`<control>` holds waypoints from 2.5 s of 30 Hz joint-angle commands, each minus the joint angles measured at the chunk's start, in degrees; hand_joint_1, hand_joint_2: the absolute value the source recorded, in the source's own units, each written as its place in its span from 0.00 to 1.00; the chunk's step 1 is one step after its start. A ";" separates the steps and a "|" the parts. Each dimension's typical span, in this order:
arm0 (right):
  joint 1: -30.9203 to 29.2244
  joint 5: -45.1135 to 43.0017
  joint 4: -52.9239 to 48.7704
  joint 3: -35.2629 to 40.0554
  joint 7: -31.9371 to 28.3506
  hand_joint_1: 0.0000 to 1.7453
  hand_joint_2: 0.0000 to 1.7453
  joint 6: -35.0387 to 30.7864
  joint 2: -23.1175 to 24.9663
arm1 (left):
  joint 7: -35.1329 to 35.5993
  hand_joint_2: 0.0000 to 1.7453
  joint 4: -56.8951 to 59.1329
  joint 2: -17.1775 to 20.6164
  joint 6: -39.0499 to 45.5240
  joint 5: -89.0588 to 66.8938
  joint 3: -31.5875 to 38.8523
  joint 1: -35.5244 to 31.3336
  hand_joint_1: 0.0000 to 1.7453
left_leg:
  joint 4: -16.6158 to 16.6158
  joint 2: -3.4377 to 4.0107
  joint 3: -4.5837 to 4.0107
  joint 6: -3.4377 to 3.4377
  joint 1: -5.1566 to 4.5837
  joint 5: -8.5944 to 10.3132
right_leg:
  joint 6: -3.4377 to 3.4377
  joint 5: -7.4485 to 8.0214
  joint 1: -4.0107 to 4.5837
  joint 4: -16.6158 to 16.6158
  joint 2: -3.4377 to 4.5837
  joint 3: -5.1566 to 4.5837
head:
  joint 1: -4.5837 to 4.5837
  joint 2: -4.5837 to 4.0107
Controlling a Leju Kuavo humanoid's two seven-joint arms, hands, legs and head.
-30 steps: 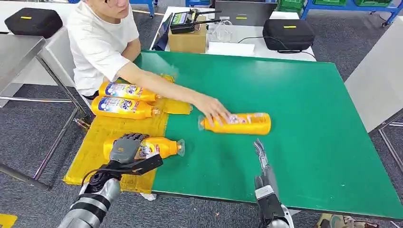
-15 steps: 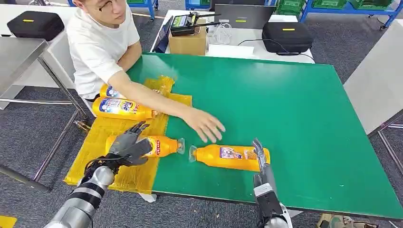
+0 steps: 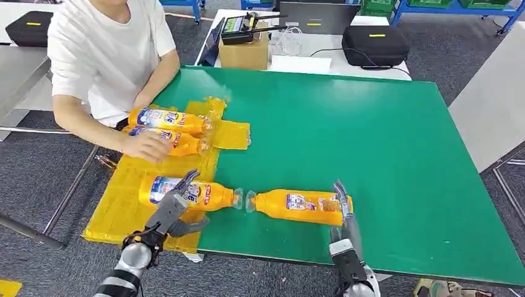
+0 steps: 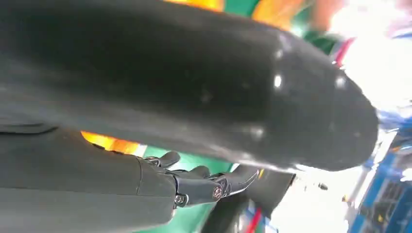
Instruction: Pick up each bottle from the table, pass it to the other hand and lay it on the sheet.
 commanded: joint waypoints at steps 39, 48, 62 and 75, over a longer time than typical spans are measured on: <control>-15.60 42.07 14.77 10.67 28.11 0.00 1.00 0.68 -11.61 | -8.59 1.00 -28.37 -5.87 12.27 12.85 -16.34 6.37 0.00 | -0.08 0.26 -0.63 0.17 0.03 0.01 | -0.21 0.16 0.08 -0.17 0.28 -0.71 | 0.00 0.00; -18.82 41.53 20.27 12.50 27.65 0.00 1.00 -0.38 -8.83 | -8.85 1.00 -27.05 -5.77 11.80 13.74 -17.38 5.33 0.00 | -0.07 0.16 -0.64 0.11 0.03 0.02 | -0.21 0.12 0.08 -0.13 0.17 -0.70 | 0.00 0.00; -31.55 38.80 42.23 20.97 30.53 0.00 1.00 13.57 -6.17 | -8.98 1.00 -23.17 -5.08 11.75 15.22 -19.26 3.02 0.00 | -0.05 0.32 -0.39 0.10 0.04 0.04 | -0.19 0.13 0.09 -0.12 0.25 -0.57 | 0.00 0.00; -38.65 38.40 50.08 27.57 35.45 1.00 1.00 25.37 -5.23 | -8.54 1.00 -19.32 -5.54 12.52 15.13 -18.46 0.66 0.00 | 0.07 0.68 0.08 0.15 0.10 0.17 | -0.36 0.42 0.17 -0.06 0.61 -0.25 | 0.02 0.00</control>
